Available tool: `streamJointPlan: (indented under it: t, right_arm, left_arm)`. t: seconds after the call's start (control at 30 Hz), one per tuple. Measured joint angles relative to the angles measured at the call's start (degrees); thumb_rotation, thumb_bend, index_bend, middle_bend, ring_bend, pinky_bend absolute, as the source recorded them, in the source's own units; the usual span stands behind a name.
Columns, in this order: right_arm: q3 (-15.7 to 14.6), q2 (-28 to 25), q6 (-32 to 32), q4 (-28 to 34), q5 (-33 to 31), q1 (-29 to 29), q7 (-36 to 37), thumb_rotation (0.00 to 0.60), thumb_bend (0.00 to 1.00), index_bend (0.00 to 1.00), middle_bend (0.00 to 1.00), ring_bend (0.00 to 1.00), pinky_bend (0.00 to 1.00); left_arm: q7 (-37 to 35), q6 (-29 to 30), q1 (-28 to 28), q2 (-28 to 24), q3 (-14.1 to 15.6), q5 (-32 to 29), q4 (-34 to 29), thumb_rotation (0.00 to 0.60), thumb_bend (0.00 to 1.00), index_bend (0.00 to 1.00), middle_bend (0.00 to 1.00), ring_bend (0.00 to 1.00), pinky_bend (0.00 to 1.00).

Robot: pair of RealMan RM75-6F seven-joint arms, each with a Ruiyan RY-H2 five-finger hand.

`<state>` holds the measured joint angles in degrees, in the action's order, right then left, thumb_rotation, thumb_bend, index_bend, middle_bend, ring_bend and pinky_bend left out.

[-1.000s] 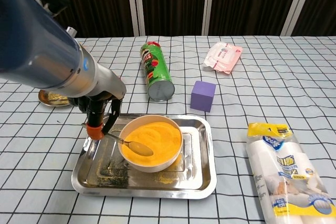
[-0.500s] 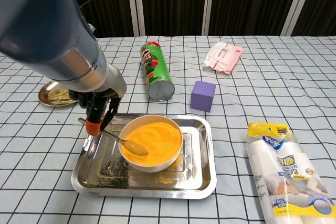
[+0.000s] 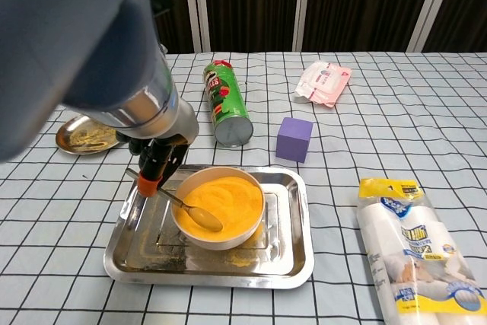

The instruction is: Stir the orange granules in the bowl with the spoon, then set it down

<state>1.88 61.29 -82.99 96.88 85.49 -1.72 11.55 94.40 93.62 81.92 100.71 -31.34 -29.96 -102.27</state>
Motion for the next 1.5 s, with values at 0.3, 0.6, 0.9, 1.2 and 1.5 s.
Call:
streamJointPlan:
  t: [0.3,0.6,0.9,1.2,1.5]
  right_arm:
    - [0.0,-0.1,0.2,0.1,-0.2,0.0,0.4,0.600,0.40,0.00,0.00,0.00,0.00]
    - [0.0,-0.3,0.3,0.3,-0.2,0.0,0.9,0.600,0.41,0.00,0.00,0.00,0.00]
    - [0.0,-0.4,0.3,0.3,-0.2,-0.1,0.9,0.600,0.40,0.00,0.00,0.00,0.00]
    - [0.0,-0.4,0.3,0.5,-0.2,0.0,1.1,0.600,0.40,0.00,0.00,0.00,0.00]
    - [0.0,-0.4,0.5,0.6,-0.5,-0.1,1.2,0.600,0.40,0.00,0.00,0.00,0.00]
  left_arm:
    - [0.8,0.3,0.6,2.7,-0.7,1.1,4.1,0.600,0.95,0.80,1.00,1.00,0.98]
    - [0.6,0.7,0.2,3.4,-1.2,3.1,7.0,0.600,0.95,0.80,1.00,1.00,0.99]
    - [-1.4,0.6,-1.5,2.7,-2.1,5.6,6.3,0.600,0.95,0.80,1.00,1.00,0.99]
    - [-1.5,1.2,-2.9,1.5,-3.7,3.9,-0.7,0.600,0.95,0.80,1.00,1.00,0.99]
    - [-1.2,2.0,-3.2,1.6,-3.9,2.3,-3.0,0.600,0.95,0.80,1.00,1.00,0.99]
